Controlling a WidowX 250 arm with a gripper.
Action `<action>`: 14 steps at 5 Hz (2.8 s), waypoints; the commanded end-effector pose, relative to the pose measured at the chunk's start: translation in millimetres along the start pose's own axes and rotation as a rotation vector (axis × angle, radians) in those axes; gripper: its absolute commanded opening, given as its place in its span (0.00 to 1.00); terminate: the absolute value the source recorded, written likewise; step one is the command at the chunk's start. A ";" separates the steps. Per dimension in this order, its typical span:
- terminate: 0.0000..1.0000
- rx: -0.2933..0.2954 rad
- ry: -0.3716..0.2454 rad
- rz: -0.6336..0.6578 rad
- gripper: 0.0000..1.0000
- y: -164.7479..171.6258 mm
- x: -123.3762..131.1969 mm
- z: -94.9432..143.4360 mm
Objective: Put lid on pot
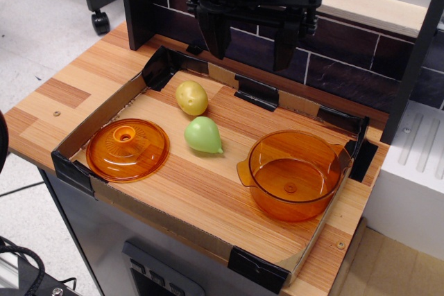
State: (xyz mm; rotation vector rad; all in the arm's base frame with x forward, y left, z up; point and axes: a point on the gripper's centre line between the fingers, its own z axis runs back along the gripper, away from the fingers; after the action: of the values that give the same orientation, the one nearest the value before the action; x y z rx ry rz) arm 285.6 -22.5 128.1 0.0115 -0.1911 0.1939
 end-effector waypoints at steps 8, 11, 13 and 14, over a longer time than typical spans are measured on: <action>0.00 -0.015 0.111 -0.151 1.00 139.9 -20.5 -46.5; 0.00 -0.025 0.142 -0.209 1.00 120.4 -49.1 -80.5; 0.00 -0.004 0.131 -0.204 1.00 109.9 -52.6 -97.9; 0.00 0.003 0.118 -0.195 1.00 112.7 -49.7 -99.0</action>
State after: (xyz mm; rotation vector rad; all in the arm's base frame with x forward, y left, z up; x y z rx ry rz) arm 229.1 77.7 15.8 0.0091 -0.0472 -0.0073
